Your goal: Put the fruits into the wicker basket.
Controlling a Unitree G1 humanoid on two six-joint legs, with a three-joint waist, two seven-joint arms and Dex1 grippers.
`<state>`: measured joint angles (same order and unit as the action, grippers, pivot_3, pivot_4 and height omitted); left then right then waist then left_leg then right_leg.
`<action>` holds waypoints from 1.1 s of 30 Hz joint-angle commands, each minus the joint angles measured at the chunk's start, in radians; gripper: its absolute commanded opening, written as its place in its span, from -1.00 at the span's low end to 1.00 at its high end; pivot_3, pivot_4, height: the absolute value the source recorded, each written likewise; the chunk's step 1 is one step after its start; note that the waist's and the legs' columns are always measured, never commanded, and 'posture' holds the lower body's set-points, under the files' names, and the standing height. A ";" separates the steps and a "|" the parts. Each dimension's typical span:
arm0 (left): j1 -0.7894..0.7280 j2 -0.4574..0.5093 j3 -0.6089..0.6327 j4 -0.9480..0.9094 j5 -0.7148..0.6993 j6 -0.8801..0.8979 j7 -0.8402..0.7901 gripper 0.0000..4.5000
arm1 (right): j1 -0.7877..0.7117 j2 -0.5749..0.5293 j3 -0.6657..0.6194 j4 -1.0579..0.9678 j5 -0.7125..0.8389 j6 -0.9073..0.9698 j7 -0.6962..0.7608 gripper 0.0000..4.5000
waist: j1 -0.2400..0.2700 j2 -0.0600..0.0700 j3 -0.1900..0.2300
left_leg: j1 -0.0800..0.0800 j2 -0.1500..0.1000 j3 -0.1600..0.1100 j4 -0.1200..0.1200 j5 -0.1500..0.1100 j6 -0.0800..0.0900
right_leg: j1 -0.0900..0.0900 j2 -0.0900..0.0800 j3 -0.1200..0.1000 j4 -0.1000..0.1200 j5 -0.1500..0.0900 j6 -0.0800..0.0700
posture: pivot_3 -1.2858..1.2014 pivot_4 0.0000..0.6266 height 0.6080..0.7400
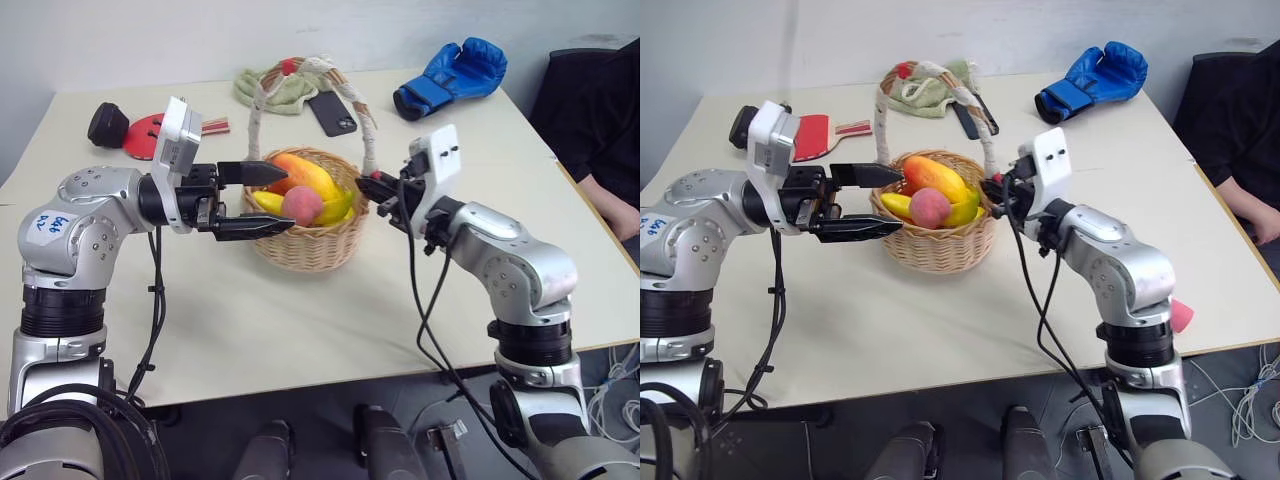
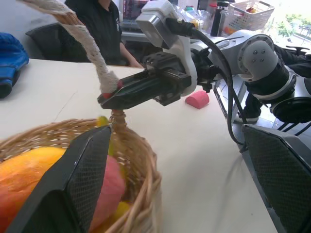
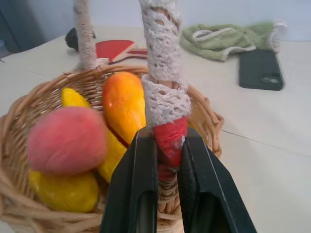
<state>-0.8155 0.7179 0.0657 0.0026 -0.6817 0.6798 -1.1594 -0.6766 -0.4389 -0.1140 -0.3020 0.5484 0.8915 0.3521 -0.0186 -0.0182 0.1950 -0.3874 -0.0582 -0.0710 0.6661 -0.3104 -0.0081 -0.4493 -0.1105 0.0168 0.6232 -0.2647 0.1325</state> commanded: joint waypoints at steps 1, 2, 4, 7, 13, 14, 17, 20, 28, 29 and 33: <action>-0.039 -0.011 0.011 -0.001 0.000 -0.024 -0.007 1.00 | 0.045 -0.105 -0.182 -0.132 0.027 0.007 -0.010 -0.91 | 0.008 0.000 0.000 | 0.000 0.000 0.000 0.000 0.000 0.000 | 0.000 0.000 0.000 0.000 0.000 0.000 | 0.03 -0.52 1.00; -0.044 -0.017 0.009 0.004 0.002 -0.028 -0.008 1.00 | 0.069 -0.134 -0.222 -0.152 0.032 0.013 -0.009 -0.91 | 0.009 0.000 0.000 | 0.000 -0.001 0.000 0.000 0.000 0.001 | 0.000 0.000 0.000 0.000 0.000 0.000 | 0.03 -0.52 1.00; -0.055 -0.035 -0.003 0.027 0.013 -0.047 -0.014 1.00 | 0.158 -0.197 -0.301 -0.193 0.002 0.027 -0.018 -0.91 | 0.012 0.000 0.000 | 0.000 0.000 0.001 0.000 0.000 0.001 | 0.000 0.000 0.000 -0.001 0.000 0.000 | 0.03 -0.52 1.00; -0.075 -0.060 -0.019 0.062 0.031 -0.071 -0.025 1.00 | 0.217 -0.178 -0.356 -0.200 -0.030 0.031 -0.095 -0.91 | 0.017 0.000 0.000 | 0.001 0.000 0.001 -0.001 0.000 0.000 | 0.001 0.001 -0.001 -0.001 0.000 0.001 | 0.03 -0.52 1.00; -0.119 -0.097 -0.037 0.120 0.056 -0.100 -0.046 1.00 | 0.303 -0.146 -0.427 -0.128 -0.095 -0.059 -0.170 -0.47 | 0.016 0.000 0.000 | 0.001 -0.001 0.003 0.001 0.002 0.002 | 0.002 0.000 0.002 0.000 0.002 0.003 | 0.03 -0.52 1.00; -0.123 -0.100 -0.037 0.124 0.058 -0.101 -0.048 1.00 | 0.317 -0.139 -0.440 -0.132 -0.086 -0.060 -0.169 -0.32 | 0.016 0.000 0.000 | 0.001 -0.001 0.002 0.000 0.002 0.002 | 0.002 0.000 0.002 0.000 0.002 0.003 | 0.03 -0.52 1.00; -0.126 -0.103 -0.035 0.131 0.058 -0.099 -0.056 1.00 | 0.363 -0.126 -0.483 -0.183 -0.039 -0.046 -0.152 0.15 | 0.017 0.000 0.000 | 0.001 -0.001 0.002 0.000 0.002 0.002 | 0.002 0.000 0.002 -0.001 0.002 0.003 | 0.03 -0.52 1.00; -0.122 -0.105 -0.037 0.133 0.061 -0.097 -0.065 1.00 | 0.422 -0.145 -0.570 -0.261 0.046 0.004 -0.125 0.53 | 0.017 0.000 0.000 | 0.001 -0.001 0.002 0.000 0.001 0.003 | 0.002 -0.001 0.002 -0.001 0.002 0.003 | 0.03 -0.52 1.00; -0.111 -0.071 -0.040 0.180 0.089 -0.107 -0.111 1.00 | 0.777 -0.385 -1.095 -0.365 0.477 0.279 0.182 0.99 | 0.028 0.000 0.000 | 0.002 -0.001 0.001 0.000 0.001 0.004 | 0.005 0.000 0.001 -0.002 0.002 0.003 | 0.03 -0.52 1.00; -0.110 -0.066 -0.040 0.189 0.093 -0.110 -0.118 1.00 | 0.843 -0.410 -1.180 -0.333 0.517 0.303 0.242 0.99 | 0.032 0.000 0.000 | 0.002 -0.001 0.002 0.000 0.000 0.006 | 0.005 0.000 0.001 -0.002 0.002 0.003 | 0.03 -0.52 1.00; -0.099 -0.048 -0.065 0.216 0.144 -0.153 -0.142 1.00 | 1.011 -0.472 -1.384 -0.234 0.622 0.348 0.364 0.99 | 0.038 -0.001 0.000 | 0.007 -0.001 0.002 0.000 -0.003 0.012 | 0.013 0.001 0.001 -0.007 0.003 0.005 | 0.03 -0.52 1.00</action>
